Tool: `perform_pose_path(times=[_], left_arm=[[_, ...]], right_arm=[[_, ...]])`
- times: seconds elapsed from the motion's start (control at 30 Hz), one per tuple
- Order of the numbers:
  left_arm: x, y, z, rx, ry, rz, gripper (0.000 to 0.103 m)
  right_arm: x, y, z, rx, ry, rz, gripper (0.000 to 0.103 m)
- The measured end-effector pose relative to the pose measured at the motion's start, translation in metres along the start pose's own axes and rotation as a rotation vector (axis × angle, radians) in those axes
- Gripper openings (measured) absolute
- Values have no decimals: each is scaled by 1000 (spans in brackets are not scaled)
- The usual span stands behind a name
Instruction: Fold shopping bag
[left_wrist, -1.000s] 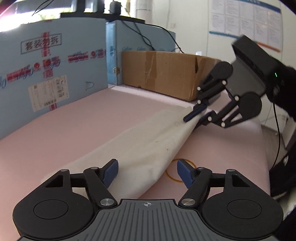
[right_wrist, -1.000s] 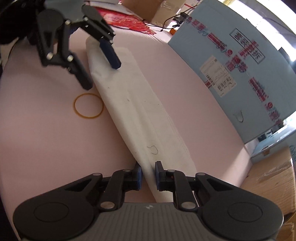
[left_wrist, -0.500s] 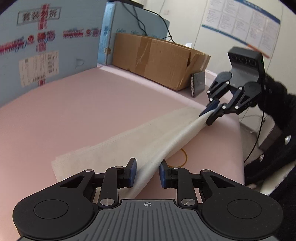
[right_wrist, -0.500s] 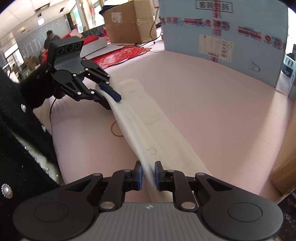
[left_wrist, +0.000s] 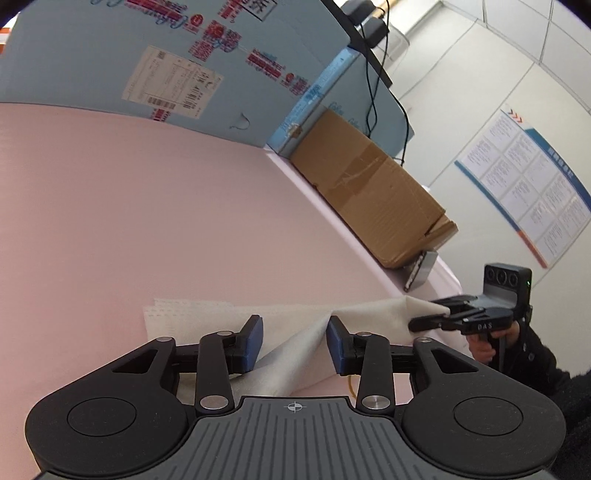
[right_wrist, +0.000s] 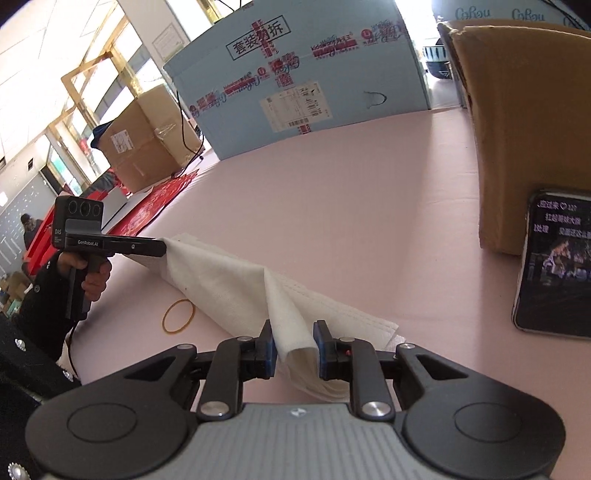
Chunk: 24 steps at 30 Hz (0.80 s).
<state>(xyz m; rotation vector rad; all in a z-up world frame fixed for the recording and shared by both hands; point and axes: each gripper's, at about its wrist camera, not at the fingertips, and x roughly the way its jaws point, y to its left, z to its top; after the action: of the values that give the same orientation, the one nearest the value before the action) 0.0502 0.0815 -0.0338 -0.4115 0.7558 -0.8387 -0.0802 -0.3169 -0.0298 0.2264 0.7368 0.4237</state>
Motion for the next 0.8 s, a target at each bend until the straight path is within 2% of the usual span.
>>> perform_pose_path(times=[0.13,0.2,0.3,0.37,0.43,0.6,0.7,0.73,0.8], left_arm=[[-5,3,3,24,-38,98,52],[0,-16,-3,174,-45,235,54],[15,-48,-17,449,-22,474,79],[18,-58,-25,538,-31,536,80],[20,-64,-27,582,-40,583,86],[26,-83,-35,696,-86,683,87],[23,-104,-38,750,-210,748,88],[21,-115,-41,777,-280,751,90],[17,-135,-46,797,-365,699,90]], right_arm=[[-4,4,-11,71,-57,-53,20],[-3,11,-14,98,-78,-104,20],[1,28,-15,79,-83,-201,20],[2,36,-16,53,-83,-249,20],[1,33,-16,85,-92,-249,20],[-1,19,-16,206,-119,-208,20],[3,22,-14,195,-114,-232,19],[4,23,-13,188,-110,-238,19],[5,24,-12,181,-106,-244,19]])
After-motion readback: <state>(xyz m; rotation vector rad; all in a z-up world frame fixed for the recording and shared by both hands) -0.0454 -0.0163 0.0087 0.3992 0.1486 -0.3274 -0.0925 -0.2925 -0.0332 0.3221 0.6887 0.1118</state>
